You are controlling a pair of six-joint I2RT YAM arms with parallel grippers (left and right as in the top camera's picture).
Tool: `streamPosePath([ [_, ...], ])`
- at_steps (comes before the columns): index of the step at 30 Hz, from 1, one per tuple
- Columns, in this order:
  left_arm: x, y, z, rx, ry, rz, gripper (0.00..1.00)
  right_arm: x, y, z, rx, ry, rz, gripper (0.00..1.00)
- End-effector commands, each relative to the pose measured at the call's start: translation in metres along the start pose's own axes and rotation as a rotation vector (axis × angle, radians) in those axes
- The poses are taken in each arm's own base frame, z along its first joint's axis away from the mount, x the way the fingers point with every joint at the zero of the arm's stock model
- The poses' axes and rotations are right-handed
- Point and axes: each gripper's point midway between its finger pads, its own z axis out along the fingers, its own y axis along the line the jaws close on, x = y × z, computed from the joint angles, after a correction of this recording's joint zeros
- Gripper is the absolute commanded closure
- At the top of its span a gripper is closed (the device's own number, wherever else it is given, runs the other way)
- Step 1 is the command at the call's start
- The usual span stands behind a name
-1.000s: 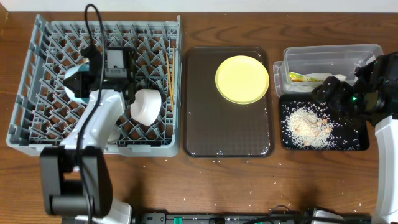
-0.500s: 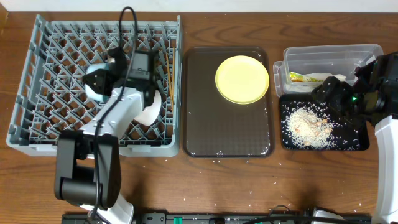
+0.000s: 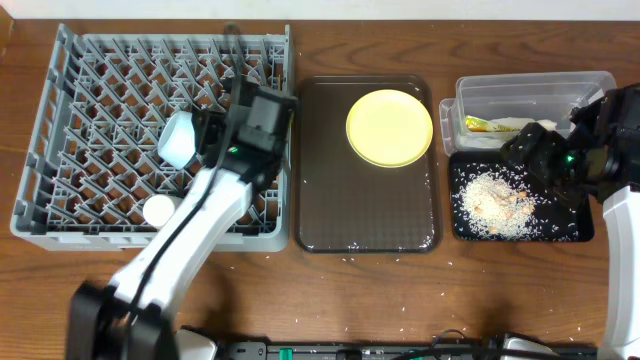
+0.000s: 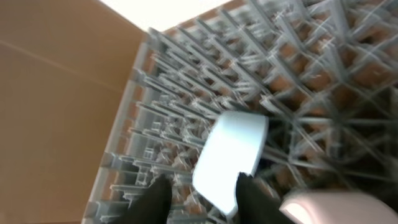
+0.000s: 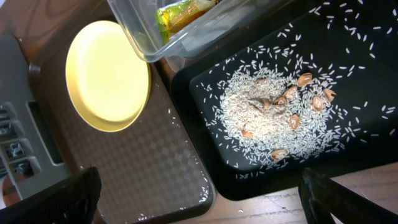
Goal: Sort waste into correct bins and load items into the dishwasher
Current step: 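Lower the light-blue bowl into the rack and open the left gripper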
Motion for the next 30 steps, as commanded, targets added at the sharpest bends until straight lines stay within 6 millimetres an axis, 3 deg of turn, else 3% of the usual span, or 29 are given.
streamPosePath([
  [1,0.014,-0.009,-0.017,0.292,0.089,-0.278,0.92,-0.001,0.002,-0.002,-0.009,-0.005,-0.004,0.01],
  [3,0.034,-0.015,-0.014,0.363,0.189,-0.329,0.92,-0.001,0.002,-0.002,-0.009,-0.005,-0.004,0.01],
  [5,0.052,-0.038,-0.009,0.521,0.298,-0.346,0.92,-0.001,0.002,-0.002,-0.009,-0.005,-0.004,0.01],
  [10,0.068,-0.073,-0.006,0.745,0.428,-0.353,0.93,-0.001,0.002,-0.002,-0.009,-0.005,-0.004,0.01],
  [13,0.072,-0.09,-0.016,0.846,0.474,-0.353,0.93,-0.001,0.002,-0.002,-0.009,-0.005,-0.004,0.01],
  [19,0.067,-0.103,-0.037,0.977,0.493,-0.36,0.92,-0.001,0.002,-0.002,-0.01,-0.005,-0.004,0.01],
  [22,0.046,-0.08,-0.042,0.949,0.414,-0.394,0.92,-0.001,0.002,-0.002,-0.009,-0.005,-0.004,0.01],
  [23,0.036,-0.064,-0.041,0.917,0.367,-0.414,0.92,-0.001,0.002,-0.002,-0.009,-0.005,-0.004,0.01],
  [25,0.021,-0.016,-0.029,0.744,0.258,-0.468,0.92,-0.001,0.002,-0.002,-0.009,-0.005,-0.004,0.01],
  [26,0.02,-0.002,-0.024,0.68,0.238,-0.482,0.92,-0.001,0.002,-0.002,-0.009,-0.005,-0.004,0.01],
  [27,0.025,0.026,-0.007,0.532,0.22,-0.506,0.92,-0.001,0.002,-0.002,-0.009,-0.005,-0.004,0.01],
  [30,0.032,0.05,0.02,0.402,0.224,-0.5,0.92,-0.001,0.002,-0.002,-0.01,-0.005,-0.004,0.01],
])
